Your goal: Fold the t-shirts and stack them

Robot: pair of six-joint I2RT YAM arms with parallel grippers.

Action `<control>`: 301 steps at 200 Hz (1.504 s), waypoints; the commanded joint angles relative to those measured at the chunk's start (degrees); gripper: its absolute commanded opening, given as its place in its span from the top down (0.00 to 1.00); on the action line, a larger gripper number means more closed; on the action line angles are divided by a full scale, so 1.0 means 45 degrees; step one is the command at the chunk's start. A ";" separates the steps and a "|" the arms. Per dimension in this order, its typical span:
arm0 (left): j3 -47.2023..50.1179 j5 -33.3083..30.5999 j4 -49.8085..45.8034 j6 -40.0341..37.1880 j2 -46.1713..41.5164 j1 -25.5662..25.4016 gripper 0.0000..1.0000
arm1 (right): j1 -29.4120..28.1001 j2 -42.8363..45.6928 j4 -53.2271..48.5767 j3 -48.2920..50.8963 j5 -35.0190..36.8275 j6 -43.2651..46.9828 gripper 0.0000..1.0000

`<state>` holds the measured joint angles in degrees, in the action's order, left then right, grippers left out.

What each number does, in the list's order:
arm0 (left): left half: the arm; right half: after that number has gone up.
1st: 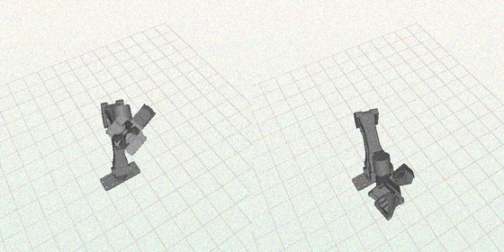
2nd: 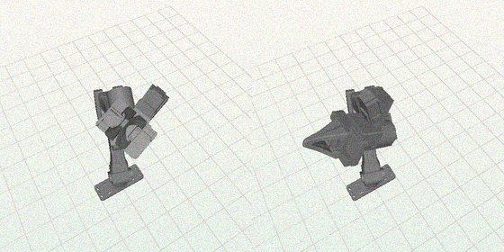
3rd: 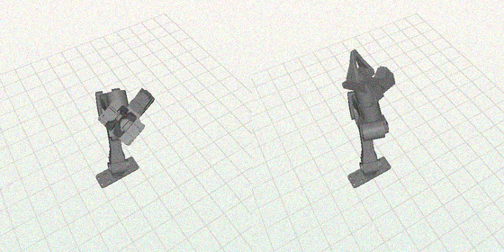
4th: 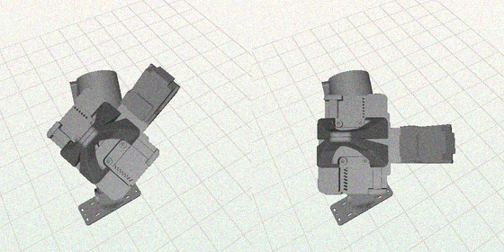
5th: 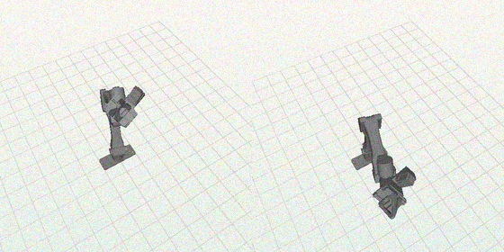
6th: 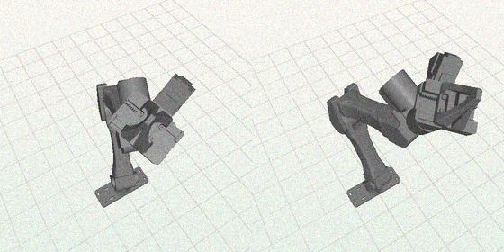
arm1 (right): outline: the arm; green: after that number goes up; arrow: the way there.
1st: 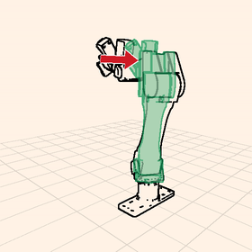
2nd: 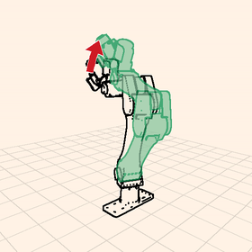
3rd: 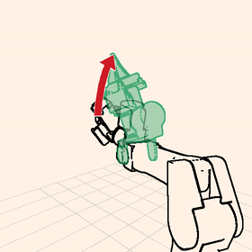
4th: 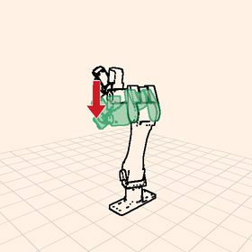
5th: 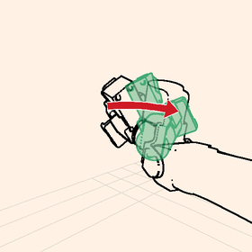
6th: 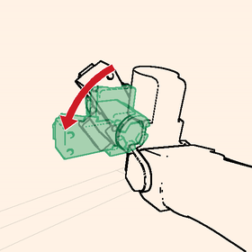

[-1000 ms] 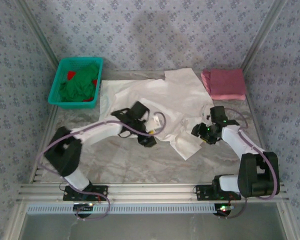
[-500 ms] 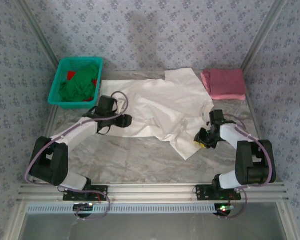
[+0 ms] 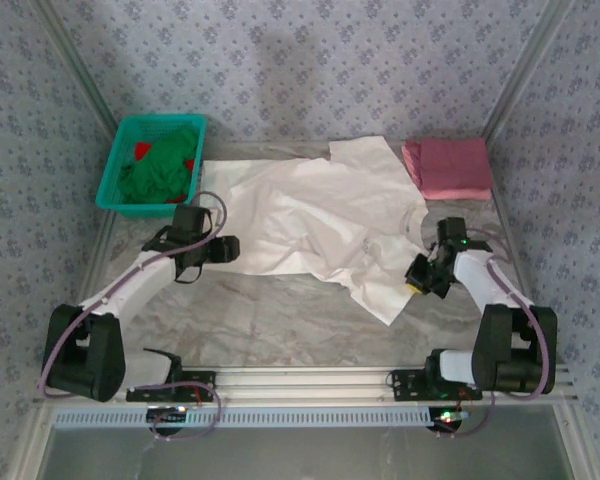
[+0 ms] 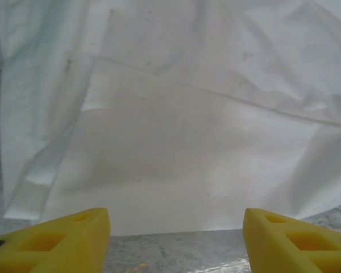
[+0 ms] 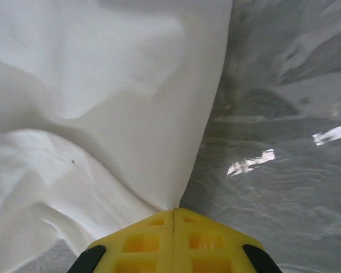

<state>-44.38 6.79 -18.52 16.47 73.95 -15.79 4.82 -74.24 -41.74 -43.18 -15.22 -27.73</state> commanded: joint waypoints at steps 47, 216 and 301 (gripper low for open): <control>0.0312 -0.0682 -0.1000 0.0583 0.0163 0.0850 0.37 | 0.1799 -0.0866 -0.1781 -0.1938 0.1864 0.1503 1.00; -0.0044 0.0473 -0.2353 0.1287 0.1378 -0.0232 0.19 | -0.4279 0.0447 0.0087 -0.1261 0.2267 0.0584 0.50; -0.0681 0.0947 -0.0240 0.1878 0.3769 0.0960 0.23 | -0.5460 -0.1591 0.1567 0.0605 0.2874 -0.1269 0.42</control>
<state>-44.97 9.63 -23.79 24.84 87.48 -11.57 -19.18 -79.79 -36.58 -41.87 -4.99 -29.78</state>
